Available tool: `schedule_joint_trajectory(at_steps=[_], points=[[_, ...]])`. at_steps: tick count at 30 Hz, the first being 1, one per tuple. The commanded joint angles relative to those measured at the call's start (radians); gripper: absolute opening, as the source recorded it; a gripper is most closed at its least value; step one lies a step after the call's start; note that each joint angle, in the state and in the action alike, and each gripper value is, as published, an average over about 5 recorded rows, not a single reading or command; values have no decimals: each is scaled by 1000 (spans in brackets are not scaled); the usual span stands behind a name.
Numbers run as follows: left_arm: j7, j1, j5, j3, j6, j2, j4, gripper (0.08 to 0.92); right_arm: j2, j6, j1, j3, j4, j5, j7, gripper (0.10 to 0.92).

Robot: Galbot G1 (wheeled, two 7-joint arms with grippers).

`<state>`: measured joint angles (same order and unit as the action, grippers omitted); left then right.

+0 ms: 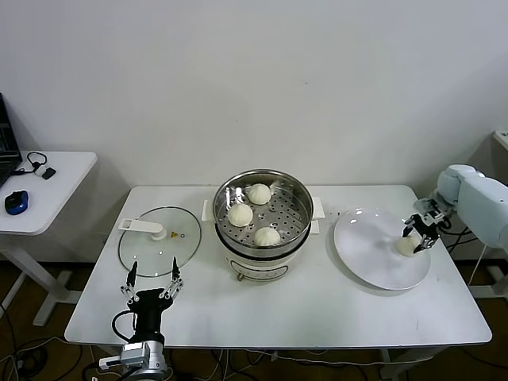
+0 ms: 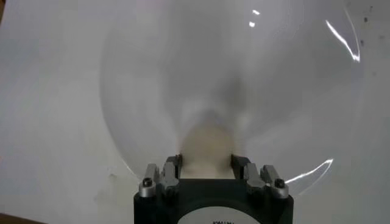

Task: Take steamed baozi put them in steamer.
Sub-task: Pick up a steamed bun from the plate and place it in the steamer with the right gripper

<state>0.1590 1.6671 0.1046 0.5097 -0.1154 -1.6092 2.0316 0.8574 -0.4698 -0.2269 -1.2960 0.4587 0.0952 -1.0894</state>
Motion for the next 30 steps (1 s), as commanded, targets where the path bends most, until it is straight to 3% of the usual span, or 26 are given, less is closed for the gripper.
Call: schedule_joint_trajectory(at_steps=[1, 7, 18, 30], points=[[0, -2, 0, -3, 4, -21, 5, 823, -48, 3, -210, -186, 210, 82, -14, 567], [-2, -4, -1, -5, 11, -21, 15, 823, -37, 59, -488, -462, 416, 280, -19, 568], [-11, -10, -13, -20, 21, -15, 29, 823, 69, 341, -836, -726, 761, 678, 97, 577], [-19, -22, -54, -18, 29, 14, 41, 823, 305, 560, -913, -715, 845, 908, 236, 585]])
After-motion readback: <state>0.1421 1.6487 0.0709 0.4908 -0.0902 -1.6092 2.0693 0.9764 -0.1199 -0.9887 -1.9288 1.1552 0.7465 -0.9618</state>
